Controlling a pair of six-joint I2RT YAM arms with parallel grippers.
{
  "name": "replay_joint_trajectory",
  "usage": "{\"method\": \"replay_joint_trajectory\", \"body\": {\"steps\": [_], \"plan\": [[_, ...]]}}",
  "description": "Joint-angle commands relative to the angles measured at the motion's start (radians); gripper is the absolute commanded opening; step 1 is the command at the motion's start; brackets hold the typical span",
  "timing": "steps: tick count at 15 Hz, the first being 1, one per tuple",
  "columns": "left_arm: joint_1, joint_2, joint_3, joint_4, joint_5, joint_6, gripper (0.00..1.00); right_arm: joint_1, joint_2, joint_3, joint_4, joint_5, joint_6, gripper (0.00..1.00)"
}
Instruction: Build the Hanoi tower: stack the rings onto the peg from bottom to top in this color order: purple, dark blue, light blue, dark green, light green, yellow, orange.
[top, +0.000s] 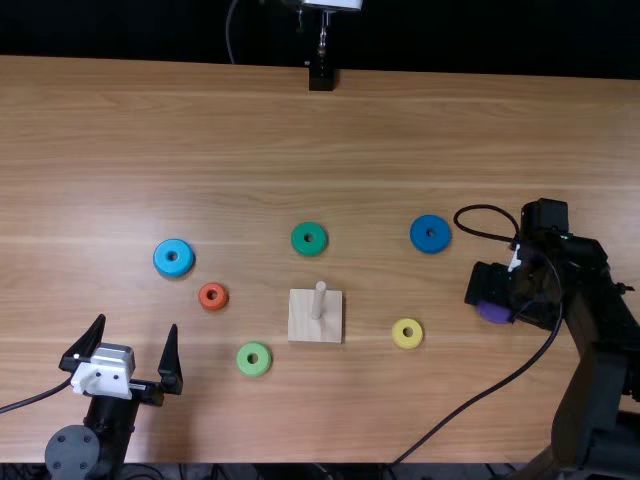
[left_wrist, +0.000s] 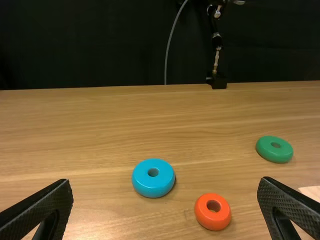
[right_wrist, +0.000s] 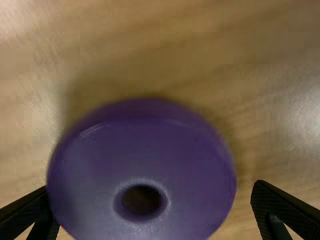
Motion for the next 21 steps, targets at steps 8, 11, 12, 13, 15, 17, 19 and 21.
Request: {"method": "replay_joint_trajectory", "body": {"steps": [8,11,12,13,15,17,19,21], "plan": [[0.010,-0.012,-0.031,-0.002,0.010,0.008,1.00,-0.003,0.002,0.039,0.003,0.000,0.010,0.66],[0.010,-0.012,-0.031,-0.002,0.010,0.008,1.00,0.000,0.002,0.036,0.003,-0.074,0.012,0.17],[0.010,-0.012,-0.031,-0.002,0.010,0.008,1.00,-0.001,0.002,0.030,0.003,-0.113,0.012,0.00],[0.010,-0.012,-0.031,-0.002,0.010,0.008,1.00,-0.001,0.000,0.030,0.001,-0.120,0.014,0.00],[0.010,-0.012,-0.031,-0.002,0.010,0.008,1.00,0.002,-0.005,0.030,0.001,-0.120,0.012,0.00],[0.010,-0.012,-0.031,-0.002,0.010,0.008,1.00,0.002,-0.009,0.039,0.001,-0.120,0.009,0.00],[0.010,-0.012,-0.031,-0.002,0.010,0.008,1.00,0.005,-0.014,0.041,-0.003,-0.120,-0.012,0.00],[0.010,-0.012,-0.031,-0.002,0.010,0.008,1.00,0.038,-0.081,0.045,-0.003,-0.118,-0.056,0.00]]}}
